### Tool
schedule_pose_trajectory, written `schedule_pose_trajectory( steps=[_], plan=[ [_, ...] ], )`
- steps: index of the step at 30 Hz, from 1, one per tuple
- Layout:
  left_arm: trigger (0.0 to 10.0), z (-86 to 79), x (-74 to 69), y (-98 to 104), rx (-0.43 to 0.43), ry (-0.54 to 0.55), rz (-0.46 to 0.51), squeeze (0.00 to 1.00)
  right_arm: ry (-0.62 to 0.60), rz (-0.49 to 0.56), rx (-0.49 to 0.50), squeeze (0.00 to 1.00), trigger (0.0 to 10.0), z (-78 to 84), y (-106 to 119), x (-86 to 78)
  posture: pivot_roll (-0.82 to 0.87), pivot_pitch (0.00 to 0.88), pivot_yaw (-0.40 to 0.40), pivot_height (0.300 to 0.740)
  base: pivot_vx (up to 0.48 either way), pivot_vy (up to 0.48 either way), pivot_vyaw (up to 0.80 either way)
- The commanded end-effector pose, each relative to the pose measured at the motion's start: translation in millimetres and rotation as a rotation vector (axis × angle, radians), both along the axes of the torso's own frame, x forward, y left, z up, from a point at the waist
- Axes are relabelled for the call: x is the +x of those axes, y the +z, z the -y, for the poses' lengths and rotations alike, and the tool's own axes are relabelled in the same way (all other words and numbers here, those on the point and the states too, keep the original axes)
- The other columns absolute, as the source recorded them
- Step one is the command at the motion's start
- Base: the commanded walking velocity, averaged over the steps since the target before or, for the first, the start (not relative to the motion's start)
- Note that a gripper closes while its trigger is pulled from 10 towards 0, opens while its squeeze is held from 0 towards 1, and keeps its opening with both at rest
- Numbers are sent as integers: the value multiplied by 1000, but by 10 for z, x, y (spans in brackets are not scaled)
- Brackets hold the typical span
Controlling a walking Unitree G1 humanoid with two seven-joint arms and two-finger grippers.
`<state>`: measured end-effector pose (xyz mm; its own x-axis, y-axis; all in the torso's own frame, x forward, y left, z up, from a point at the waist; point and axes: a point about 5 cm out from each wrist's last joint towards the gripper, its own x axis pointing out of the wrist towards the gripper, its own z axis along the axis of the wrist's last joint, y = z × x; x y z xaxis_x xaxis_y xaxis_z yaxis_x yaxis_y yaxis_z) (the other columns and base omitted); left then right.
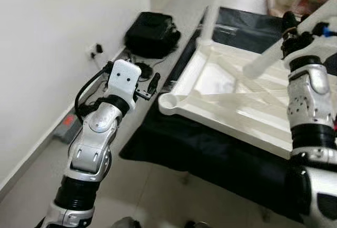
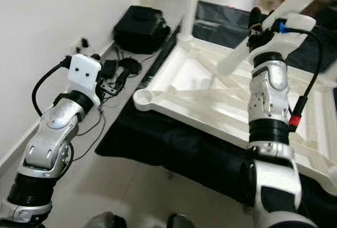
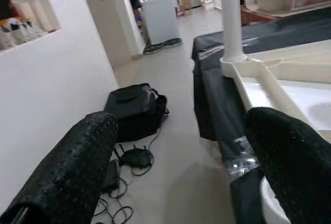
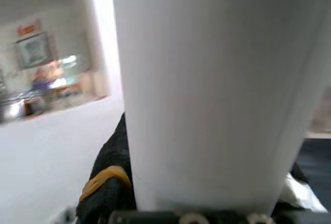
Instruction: Building children table
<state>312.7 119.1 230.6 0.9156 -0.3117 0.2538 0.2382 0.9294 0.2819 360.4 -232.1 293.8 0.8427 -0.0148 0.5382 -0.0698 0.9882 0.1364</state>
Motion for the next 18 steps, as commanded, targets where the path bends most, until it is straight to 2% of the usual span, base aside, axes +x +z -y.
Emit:
schedule_pose_trajectory(
  steps=[1, 5, 8, 15, 18],
  plan=[
    [10000, 66, -46, -41, 35, -35, 1, 0, 18, -8, -32, 0, 10000, -131, -81, -79, 110, 117, -50, 740, 0, 0, -781],
    [10000, 72, -47, -45, 39, -35, 3, 0, 11, -7, -32, 0, 10000, -118, -100, -88, 110, 117, -50, 740, 0, 0, -781],
    [10000, 93, -42, -60, 35, -44, -3, 0, -2, -11, -62, 0, 10000, -118, -153, -118, 100, 114, -45, 740, 257, -404, -788],
    [10000, 106, -20, -65, 46, -42, -5, 0, 25, 1, -62, 0, 10000, -181, -113, -178, 101, 110, -42, 740, 250, -409, -773],
    [10000, 79, -1, -53, 31, -23, -12, 0, 50, 14, -70, 0, 10000, -260, -54, -216, 103, 109, -45, 740, 281, 0, 0]
  ],
)
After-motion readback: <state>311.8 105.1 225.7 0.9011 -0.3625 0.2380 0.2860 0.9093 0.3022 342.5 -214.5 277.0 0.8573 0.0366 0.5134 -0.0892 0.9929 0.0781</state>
